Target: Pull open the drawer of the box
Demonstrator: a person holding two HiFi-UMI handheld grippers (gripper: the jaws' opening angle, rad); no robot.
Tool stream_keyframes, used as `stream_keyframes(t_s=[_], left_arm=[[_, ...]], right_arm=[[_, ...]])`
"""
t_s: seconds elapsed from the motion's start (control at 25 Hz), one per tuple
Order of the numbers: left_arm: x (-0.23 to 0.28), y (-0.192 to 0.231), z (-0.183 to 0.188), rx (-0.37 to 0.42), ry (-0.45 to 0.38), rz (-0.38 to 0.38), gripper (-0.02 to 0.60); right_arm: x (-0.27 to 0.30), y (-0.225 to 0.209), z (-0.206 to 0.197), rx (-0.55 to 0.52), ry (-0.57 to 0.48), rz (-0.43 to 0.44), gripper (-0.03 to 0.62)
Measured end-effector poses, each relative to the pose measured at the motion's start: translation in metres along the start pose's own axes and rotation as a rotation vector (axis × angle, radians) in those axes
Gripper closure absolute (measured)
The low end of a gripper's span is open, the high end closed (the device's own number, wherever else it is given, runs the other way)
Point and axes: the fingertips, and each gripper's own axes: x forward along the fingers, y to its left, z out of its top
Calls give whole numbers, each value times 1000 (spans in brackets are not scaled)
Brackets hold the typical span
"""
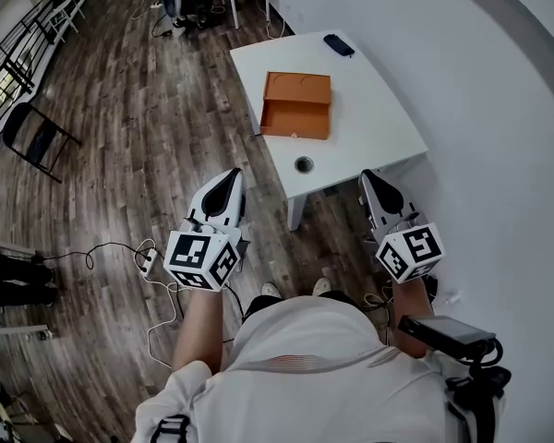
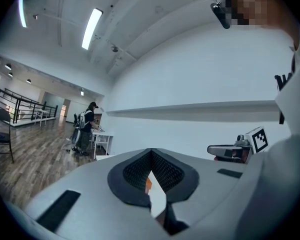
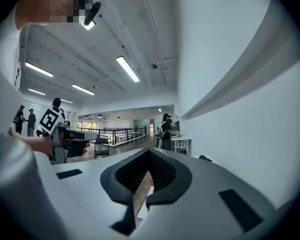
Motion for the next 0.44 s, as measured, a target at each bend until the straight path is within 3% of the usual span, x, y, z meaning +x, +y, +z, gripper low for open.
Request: stream_keyframes(t_s=[0.44], left_arm=[[7, -15, -6, -19, 13, -7, 571]], right_arm=[[-7, -11, -6, 0, 2, -2, 591]])
